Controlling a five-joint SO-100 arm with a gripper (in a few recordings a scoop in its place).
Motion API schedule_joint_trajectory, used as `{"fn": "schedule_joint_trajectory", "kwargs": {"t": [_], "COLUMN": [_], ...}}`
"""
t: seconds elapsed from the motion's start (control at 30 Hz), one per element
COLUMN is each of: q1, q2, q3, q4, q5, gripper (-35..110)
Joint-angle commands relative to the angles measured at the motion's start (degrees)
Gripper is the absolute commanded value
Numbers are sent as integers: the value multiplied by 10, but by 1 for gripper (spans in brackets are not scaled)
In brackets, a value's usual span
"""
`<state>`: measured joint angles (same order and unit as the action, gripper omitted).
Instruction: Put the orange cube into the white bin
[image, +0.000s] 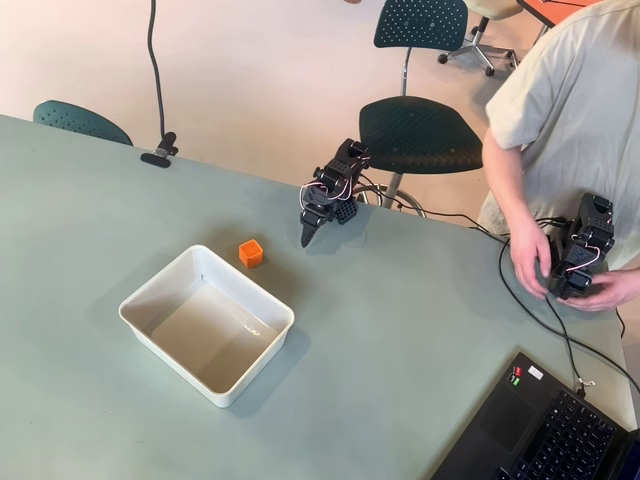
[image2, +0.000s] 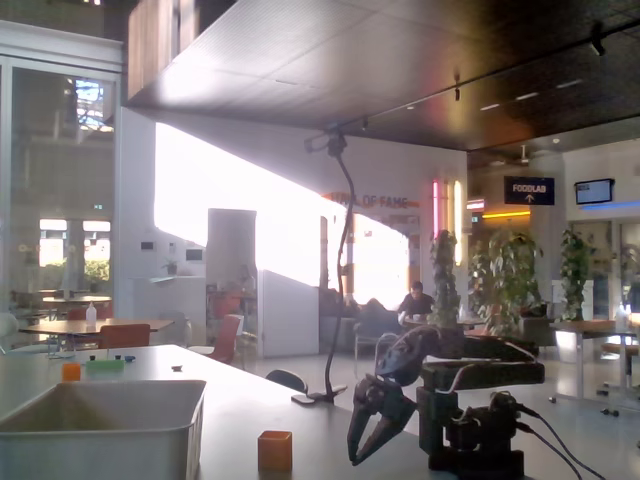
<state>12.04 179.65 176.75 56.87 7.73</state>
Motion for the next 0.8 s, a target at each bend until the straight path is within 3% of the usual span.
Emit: {"fn": "schedule_joint_trajectory", "kwargs": {"t": [0.0,0.77], "q1": [4,9], "q2": [-2,-2], "q3": [-1,-2], "q4": [2,2], "q5": [-3,-1], "gripper": [-2,-2]}}
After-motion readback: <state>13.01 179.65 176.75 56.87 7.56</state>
